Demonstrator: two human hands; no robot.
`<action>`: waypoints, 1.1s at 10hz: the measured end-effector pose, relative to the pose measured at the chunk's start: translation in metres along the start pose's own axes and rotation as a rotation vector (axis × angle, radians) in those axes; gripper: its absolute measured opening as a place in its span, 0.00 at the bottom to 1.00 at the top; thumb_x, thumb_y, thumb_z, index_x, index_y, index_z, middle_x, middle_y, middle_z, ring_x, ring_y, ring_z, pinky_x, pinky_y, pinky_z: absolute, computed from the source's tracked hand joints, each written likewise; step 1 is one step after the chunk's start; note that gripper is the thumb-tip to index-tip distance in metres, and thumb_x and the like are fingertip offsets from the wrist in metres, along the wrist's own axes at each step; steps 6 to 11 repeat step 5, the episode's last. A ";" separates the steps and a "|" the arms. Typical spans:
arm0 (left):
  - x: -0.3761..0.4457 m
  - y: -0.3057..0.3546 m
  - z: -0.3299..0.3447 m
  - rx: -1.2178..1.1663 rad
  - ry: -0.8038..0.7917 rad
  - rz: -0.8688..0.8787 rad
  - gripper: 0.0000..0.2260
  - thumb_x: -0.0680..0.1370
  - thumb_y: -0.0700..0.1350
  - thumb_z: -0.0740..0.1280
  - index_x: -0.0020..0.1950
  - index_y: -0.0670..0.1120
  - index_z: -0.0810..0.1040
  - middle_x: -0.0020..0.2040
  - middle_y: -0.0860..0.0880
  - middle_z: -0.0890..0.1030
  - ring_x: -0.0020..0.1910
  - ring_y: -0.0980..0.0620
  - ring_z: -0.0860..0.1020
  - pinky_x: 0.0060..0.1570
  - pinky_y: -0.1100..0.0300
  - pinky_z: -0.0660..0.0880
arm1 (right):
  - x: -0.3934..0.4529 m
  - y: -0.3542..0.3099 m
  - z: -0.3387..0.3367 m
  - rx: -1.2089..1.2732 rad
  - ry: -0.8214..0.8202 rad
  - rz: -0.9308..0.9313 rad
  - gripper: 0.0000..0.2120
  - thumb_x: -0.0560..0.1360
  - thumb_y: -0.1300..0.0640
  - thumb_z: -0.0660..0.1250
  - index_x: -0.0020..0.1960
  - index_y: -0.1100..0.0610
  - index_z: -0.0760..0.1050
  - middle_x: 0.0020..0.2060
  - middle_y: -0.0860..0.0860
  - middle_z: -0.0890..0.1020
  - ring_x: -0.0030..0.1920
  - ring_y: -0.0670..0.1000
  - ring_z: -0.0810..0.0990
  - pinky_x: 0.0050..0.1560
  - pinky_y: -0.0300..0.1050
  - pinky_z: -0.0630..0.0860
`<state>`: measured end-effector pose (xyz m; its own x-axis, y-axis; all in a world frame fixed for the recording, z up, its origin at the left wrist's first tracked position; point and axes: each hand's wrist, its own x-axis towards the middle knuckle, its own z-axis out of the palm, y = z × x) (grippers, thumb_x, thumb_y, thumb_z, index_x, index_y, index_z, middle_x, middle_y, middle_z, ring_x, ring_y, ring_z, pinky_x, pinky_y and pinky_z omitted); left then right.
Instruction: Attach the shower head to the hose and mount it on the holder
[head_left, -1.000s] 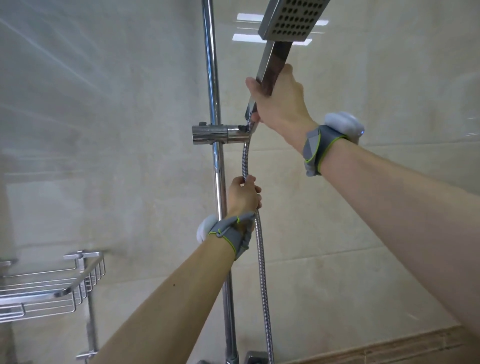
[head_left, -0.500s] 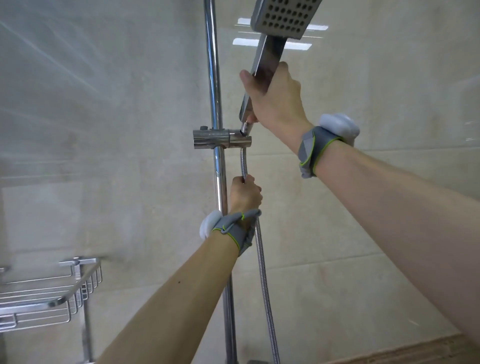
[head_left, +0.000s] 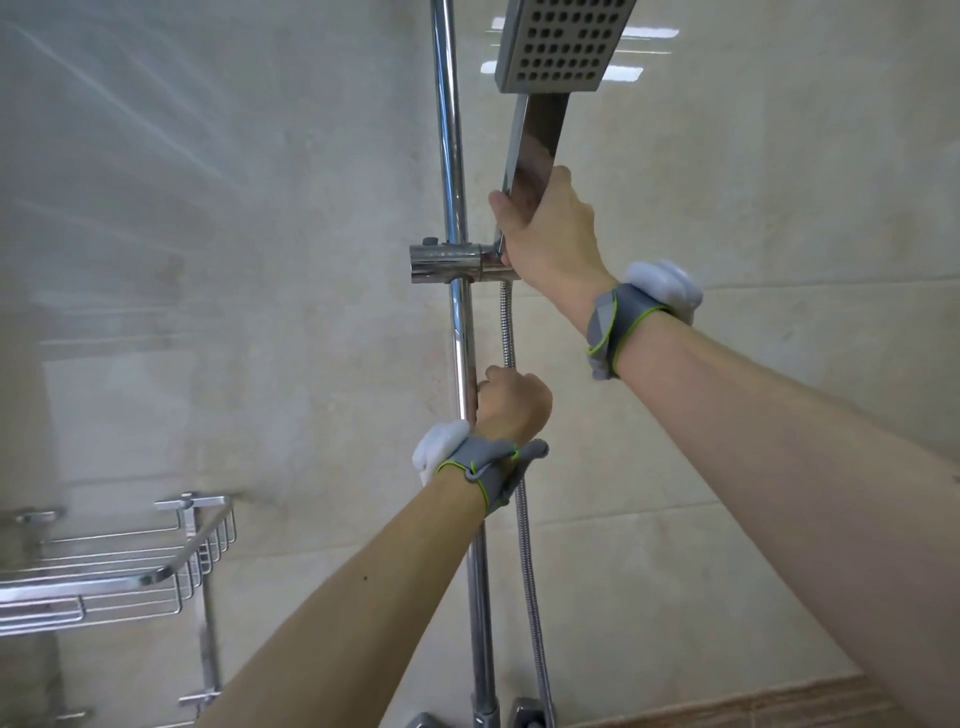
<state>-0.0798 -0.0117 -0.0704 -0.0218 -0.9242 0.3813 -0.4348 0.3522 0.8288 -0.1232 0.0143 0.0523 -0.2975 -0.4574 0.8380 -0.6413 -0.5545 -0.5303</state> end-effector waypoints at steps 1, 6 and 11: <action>-0.006 0.003 -0.002 0.014 0.038 -0.005 0.17 0.78 0.43 0.54 0.63 0.35 0.66 0.65 0.34 0.73 0.66 0.38 0.70 0.64 0.52 0.64 | -0.008 0.005 0.005 0.022 -0.027 0.053 0.21 0.78 0.47 0.66 0.63 0.60 0.68 0.56 0.59 0.81 0.50 0.64 0.85 0.51 0.61 0.82; -0.036 -0.013 -0.080 -0.374 -0.049 0.143 0.15 0.79 0.53 0.58 0.44 0.42 0.74 0.33 0.46 0.76 0.30 0.48 0.74 0.31 0.55 0.74 | -0.085 0.036 0.007 0.126 -0.246 0.364 0.22 0.78 0.39 0.62 0.48 0.58 0.79 0.39 0.52 0.83 0.39 0.52 0.83 0.43 0.48 0.80; -0.036 -0.013 -0.080 -0.374 -0.049 0.143 0.15 0.79 0.53 0.58 0.44 0.42 0.74 0.33 0.46 0.76 0.30 0.48 0.74 0.31 0.55 0.74 | -0.085 0.036 0.007 0.126 -0.246 0.364 0.22 0.78 0.39 0.62 0.48 0.58 0.79 0.39 0.52 0.83 0.39 0.52 0.83 0.43 0.48 0.80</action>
